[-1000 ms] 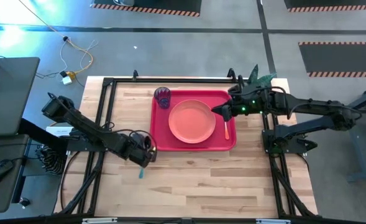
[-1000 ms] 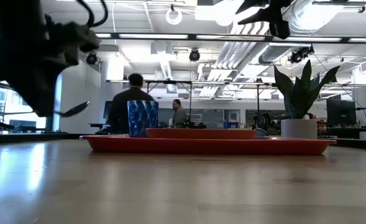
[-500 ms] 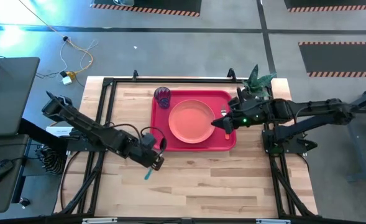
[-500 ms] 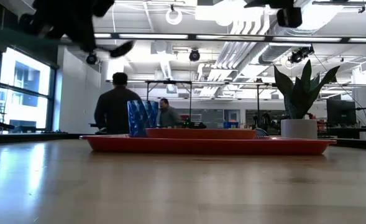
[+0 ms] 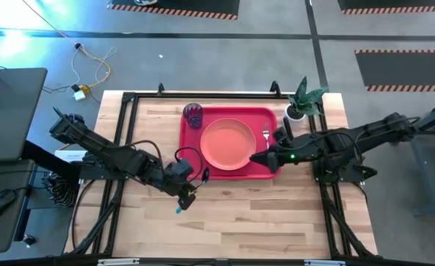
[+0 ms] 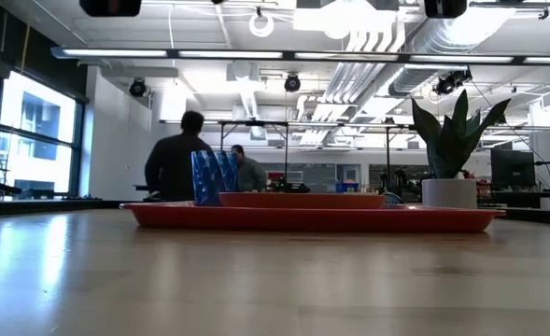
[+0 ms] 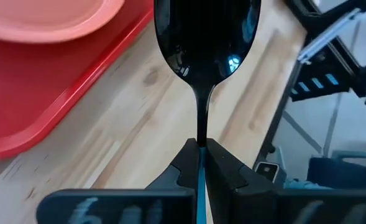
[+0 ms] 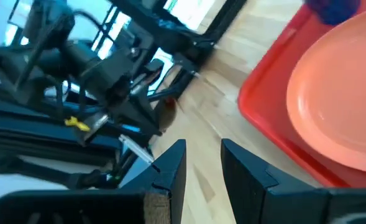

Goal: Pick and place plate/cup/fork/spoon on tray
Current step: Put the blue spoon on the red serving tray in between of the orange plate and orange fork

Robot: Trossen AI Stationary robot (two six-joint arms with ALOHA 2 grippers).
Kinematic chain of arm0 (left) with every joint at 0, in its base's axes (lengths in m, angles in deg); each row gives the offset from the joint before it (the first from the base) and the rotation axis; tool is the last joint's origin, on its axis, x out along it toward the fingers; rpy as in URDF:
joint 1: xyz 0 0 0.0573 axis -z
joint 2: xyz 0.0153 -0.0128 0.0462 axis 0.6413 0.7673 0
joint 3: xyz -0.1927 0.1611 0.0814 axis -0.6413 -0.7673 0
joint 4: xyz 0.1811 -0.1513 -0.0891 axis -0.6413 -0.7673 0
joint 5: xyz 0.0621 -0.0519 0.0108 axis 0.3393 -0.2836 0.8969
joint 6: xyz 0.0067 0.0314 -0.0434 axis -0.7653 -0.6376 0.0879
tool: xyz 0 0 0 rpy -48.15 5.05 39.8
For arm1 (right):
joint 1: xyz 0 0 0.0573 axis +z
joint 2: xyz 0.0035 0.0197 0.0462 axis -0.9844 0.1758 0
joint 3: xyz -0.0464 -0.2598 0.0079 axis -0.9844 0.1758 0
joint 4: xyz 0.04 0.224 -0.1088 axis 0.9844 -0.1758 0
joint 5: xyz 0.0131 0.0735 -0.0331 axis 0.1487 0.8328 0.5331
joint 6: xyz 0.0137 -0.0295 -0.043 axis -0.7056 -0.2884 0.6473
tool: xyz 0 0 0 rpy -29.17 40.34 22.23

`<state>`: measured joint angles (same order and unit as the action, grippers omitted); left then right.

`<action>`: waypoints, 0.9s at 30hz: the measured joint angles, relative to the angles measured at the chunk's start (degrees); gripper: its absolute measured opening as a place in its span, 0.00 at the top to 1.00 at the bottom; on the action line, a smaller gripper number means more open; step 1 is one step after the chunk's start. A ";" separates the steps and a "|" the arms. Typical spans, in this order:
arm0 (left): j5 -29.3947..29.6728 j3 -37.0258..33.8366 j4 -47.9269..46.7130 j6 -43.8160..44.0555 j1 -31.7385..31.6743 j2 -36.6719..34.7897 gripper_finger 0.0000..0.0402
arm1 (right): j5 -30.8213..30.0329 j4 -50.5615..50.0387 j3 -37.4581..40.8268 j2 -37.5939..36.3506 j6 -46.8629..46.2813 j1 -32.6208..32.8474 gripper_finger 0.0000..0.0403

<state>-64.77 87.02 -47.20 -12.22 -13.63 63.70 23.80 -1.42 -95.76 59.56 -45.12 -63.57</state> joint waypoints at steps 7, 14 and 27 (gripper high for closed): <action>-1.42 2.57 -0.09 -4.17 -0.09 -0.02 1.00 | -0.14 9.17 0.00 2.97 3.53 1.41 0.77; -2.56 4.00 -0.90 -6.60 -0.16 -0.02 1.00 | -0.25 17.95 0.00 5.81 7.29 0.99 0.77; -4.34 3.99 -10.90 -7.98 -0.87 1.01 1.00 | 0.37 17.52 0.00 10.32 2.31 -3.01 0.56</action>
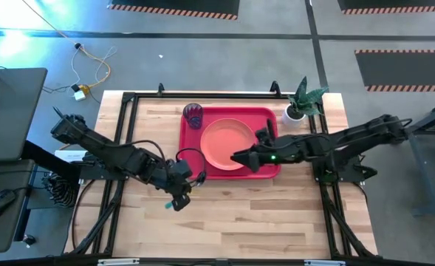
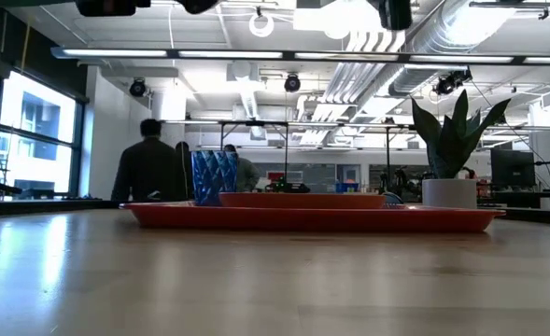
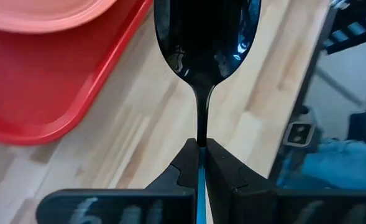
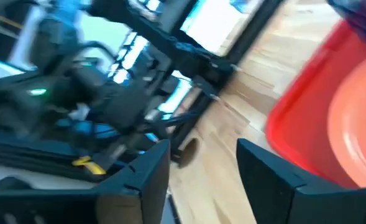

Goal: Pick and place plate/cup/fork/spoon on tray
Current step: Put the blue spoon on the red serving tray in between of the orange plate and orange fork

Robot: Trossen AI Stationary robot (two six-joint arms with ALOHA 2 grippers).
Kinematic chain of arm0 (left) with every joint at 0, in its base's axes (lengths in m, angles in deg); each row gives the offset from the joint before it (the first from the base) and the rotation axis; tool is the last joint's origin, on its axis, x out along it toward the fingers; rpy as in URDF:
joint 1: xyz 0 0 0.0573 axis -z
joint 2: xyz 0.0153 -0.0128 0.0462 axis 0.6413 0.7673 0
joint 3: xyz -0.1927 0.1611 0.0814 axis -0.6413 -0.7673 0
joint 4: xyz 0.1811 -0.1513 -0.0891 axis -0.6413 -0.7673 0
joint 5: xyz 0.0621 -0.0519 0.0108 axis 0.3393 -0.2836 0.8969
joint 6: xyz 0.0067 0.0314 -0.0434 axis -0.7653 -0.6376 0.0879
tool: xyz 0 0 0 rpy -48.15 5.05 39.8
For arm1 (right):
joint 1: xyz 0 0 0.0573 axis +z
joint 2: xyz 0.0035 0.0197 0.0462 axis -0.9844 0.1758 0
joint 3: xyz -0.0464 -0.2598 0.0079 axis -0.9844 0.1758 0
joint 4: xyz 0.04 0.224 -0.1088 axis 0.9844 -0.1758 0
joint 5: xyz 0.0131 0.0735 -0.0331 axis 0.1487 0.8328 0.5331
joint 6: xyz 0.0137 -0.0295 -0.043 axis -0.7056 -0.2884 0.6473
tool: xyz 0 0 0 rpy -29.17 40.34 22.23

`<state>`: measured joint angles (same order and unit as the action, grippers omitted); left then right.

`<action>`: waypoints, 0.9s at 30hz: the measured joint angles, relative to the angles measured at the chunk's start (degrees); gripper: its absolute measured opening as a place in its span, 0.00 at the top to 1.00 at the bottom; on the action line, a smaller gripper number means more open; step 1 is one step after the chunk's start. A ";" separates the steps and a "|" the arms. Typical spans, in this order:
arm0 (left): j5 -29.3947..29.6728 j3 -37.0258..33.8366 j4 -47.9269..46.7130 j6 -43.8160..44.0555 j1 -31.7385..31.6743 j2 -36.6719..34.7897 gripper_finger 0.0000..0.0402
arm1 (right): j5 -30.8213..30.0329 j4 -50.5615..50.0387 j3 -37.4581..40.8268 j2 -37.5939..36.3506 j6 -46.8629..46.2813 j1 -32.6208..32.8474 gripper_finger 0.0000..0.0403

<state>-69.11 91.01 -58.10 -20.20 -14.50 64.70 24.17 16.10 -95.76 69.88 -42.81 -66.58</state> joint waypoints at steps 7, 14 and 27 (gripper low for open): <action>-0.34 0.00 -0.08 -4.45 -0.26 0.42 1.00 | 3.78 0.74 0.00 6.17 -6.67 -1.20 0.53; -1.81 0.04 -2.78 -10.30 -1.18 1.73 1.00 | 6.85 9.11 0.02 12.04 -10.12 -1.22 0.53; -4.63 -0.05 -5.87 -18.16 -4.58 7.13 1.00 | 8.01 13.49 0.04 17.91 -14.30 -1.22 0.53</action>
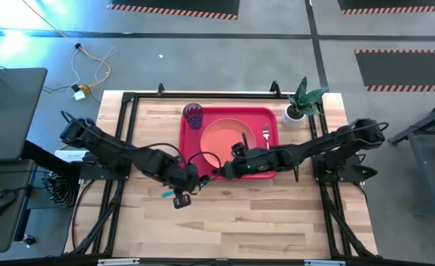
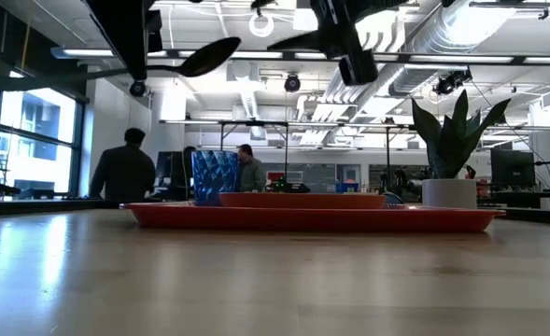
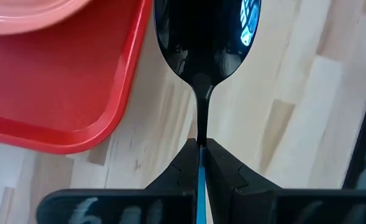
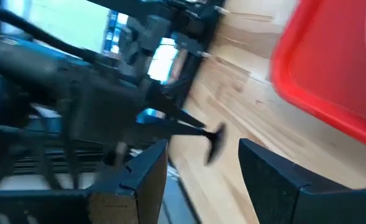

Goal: Pick and place plate/cup/fork/spoon on tray
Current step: Put the blue spoon on the red serving tray in between of the orange plate and orange fork

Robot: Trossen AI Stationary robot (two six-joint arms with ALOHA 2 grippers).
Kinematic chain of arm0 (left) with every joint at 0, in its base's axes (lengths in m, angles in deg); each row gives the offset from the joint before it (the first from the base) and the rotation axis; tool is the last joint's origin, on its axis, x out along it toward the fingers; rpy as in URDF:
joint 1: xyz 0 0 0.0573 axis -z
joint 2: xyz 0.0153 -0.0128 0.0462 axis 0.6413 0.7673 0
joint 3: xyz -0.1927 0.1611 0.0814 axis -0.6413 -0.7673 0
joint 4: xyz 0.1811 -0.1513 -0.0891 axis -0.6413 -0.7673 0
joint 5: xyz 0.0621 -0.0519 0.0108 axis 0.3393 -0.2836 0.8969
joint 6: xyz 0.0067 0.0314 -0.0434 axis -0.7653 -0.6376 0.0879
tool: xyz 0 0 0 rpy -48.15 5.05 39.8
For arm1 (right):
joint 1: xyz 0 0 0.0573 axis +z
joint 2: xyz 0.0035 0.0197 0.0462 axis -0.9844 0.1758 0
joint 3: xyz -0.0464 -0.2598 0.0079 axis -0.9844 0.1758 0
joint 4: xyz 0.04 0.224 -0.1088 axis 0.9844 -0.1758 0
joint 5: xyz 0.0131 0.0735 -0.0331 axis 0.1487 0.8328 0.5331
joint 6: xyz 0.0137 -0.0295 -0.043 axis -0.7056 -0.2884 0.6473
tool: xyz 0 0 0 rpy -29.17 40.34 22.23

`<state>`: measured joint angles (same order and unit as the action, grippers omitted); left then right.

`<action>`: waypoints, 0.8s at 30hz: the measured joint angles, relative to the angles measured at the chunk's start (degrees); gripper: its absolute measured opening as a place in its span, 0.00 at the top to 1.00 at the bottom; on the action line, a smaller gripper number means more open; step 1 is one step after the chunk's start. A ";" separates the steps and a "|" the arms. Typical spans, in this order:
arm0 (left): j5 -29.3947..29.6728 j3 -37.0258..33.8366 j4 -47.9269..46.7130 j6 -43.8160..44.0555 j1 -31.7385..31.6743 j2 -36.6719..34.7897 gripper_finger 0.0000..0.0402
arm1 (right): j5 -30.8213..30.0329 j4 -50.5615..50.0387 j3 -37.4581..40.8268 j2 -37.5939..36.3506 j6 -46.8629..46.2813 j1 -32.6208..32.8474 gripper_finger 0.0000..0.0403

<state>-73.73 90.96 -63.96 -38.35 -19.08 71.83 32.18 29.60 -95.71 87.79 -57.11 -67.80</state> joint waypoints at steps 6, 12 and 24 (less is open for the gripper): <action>0.14 0.01 0.47 -1.19 -0.60 1.39 1.00 | 0.53 -0.47 0.00 2.30 -1.17 0.07 0.53; 0.22 -0.02 0.38 -2.09 -0.70 1.46 1.00 | 1.92 0.22 0.00 4.39 -1.50 0.15 0.53; -0.07 0.00 1.36 -6.61 -2.13 1.46 1.00 | 0.57 0.60 0.00 4.70 -1.50 0.24 0.53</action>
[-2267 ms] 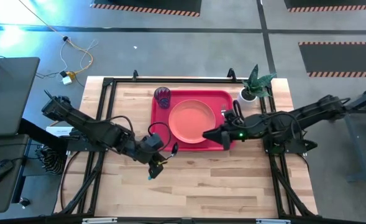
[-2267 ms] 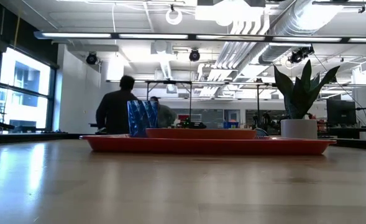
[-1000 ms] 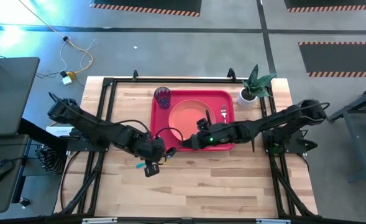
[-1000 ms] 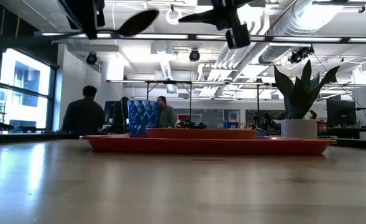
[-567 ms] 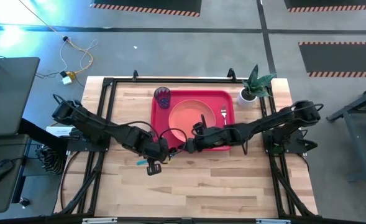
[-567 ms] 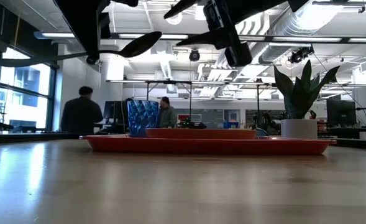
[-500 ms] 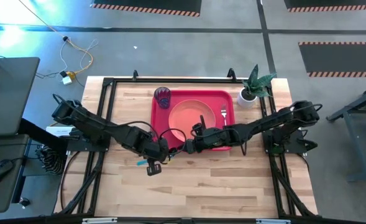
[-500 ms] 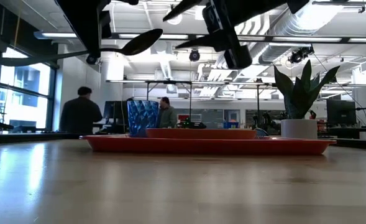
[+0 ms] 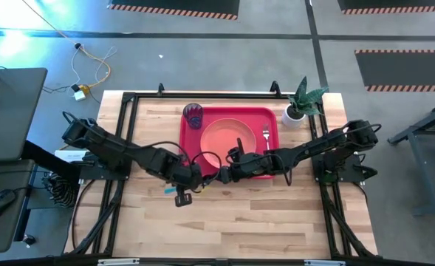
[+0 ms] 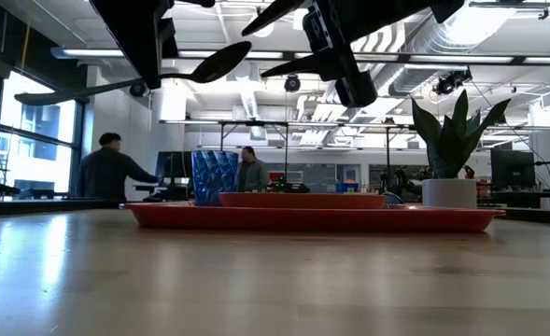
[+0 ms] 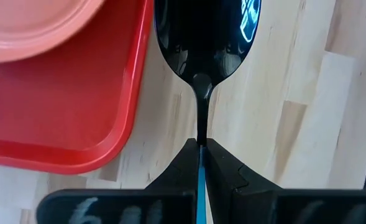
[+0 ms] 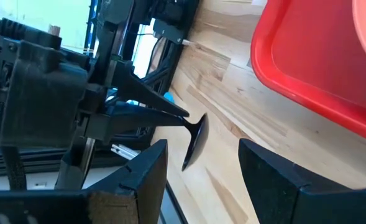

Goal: Pick and place plate/cup/fork/spoon on tray
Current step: Put the blue spoon on the red serving tray in between of the orange plate and orange fork

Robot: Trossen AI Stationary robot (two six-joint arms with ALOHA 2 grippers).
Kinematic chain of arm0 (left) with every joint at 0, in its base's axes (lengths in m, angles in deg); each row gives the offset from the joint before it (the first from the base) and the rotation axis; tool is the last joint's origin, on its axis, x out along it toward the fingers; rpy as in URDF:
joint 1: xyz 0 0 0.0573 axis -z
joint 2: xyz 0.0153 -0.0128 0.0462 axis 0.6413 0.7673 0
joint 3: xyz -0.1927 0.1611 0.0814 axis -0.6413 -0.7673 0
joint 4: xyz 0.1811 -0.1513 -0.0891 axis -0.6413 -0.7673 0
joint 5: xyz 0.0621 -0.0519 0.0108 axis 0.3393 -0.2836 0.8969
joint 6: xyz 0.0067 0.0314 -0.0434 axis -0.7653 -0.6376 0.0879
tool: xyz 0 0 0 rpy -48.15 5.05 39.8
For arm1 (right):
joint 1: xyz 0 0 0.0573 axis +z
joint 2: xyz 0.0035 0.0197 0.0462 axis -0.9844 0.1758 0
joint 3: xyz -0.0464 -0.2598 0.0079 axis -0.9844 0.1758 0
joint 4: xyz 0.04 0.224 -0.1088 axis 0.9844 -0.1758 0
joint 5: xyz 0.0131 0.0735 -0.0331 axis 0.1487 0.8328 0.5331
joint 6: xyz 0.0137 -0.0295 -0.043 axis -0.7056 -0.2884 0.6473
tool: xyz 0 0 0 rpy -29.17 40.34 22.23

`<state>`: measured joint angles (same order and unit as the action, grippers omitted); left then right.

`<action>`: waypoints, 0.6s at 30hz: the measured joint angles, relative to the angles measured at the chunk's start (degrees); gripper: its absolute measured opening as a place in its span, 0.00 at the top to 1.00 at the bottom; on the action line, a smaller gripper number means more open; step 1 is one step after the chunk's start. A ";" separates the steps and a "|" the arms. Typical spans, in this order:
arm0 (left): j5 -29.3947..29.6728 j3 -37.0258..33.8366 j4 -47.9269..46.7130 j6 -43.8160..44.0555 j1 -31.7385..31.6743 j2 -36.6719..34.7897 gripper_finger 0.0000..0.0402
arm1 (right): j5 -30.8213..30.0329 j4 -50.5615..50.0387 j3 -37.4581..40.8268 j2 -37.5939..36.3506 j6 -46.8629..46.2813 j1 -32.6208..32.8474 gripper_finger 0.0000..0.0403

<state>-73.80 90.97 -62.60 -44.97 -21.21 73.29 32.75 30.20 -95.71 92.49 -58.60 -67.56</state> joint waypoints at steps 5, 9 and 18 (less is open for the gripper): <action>-0.08 0.00 1.91 -2.93 -1.53 0.00 1.00 | -0.01 -0.07 0.00 0.00 0.00 -0.07 0.53; -0.08 0.00 2.50 -3.78 -2.72 0.00 1.00 | -0.10 -0.26 0.00 0.00 0.00 -0.38 0.53; -0.06 -0.01 4.72 -6.58 -3.85 0.00 1.00 | -0.61 -1.24 0.00 0.00 -1.74 -1.87 0.53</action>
<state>-73.87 90.95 -57.88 -51.55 -25.06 73.29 32.14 28.96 -95.71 92.49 -60.34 -69.43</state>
